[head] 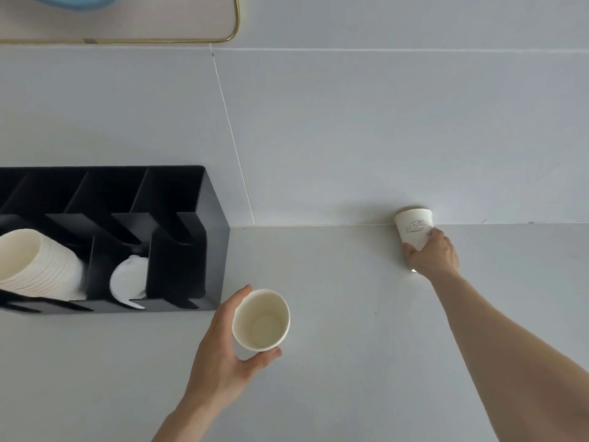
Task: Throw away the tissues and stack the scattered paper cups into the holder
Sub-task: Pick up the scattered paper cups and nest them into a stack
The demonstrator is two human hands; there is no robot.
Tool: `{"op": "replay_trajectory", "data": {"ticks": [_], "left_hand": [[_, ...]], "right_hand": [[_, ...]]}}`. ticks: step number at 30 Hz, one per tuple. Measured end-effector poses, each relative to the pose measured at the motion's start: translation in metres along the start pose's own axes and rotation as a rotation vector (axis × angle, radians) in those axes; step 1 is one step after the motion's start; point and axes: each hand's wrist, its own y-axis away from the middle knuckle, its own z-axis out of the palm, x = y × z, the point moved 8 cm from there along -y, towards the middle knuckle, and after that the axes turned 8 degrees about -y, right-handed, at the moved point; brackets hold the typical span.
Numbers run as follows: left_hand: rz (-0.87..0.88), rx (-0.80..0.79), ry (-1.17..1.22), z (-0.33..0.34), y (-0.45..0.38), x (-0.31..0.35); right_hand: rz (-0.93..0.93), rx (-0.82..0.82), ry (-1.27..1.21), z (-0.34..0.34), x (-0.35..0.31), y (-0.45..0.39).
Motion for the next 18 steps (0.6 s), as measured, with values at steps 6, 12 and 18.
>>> {"op": "replay_trajectory", "data": {"ticks": [6, 12, 18], "left_hand": [[-0.03, 0.013, -0.009, 0.0, 0.002, -0.001], [-0.038, 0.005, -0.025, 0.0, 0.001, -0.003], [-0.023, 0.002, -0.019, -0.001, 0.005, 0.0]], "right_hand": [[0.123, -0.006, -0.174, 0.013, 0.007, 0.007], [-0.018, -0.223, -0.441, 0.048, -0.034, 0.08], [-0.213, -0.48, -0.728, 0.041, -0.11, 0.196]]}}
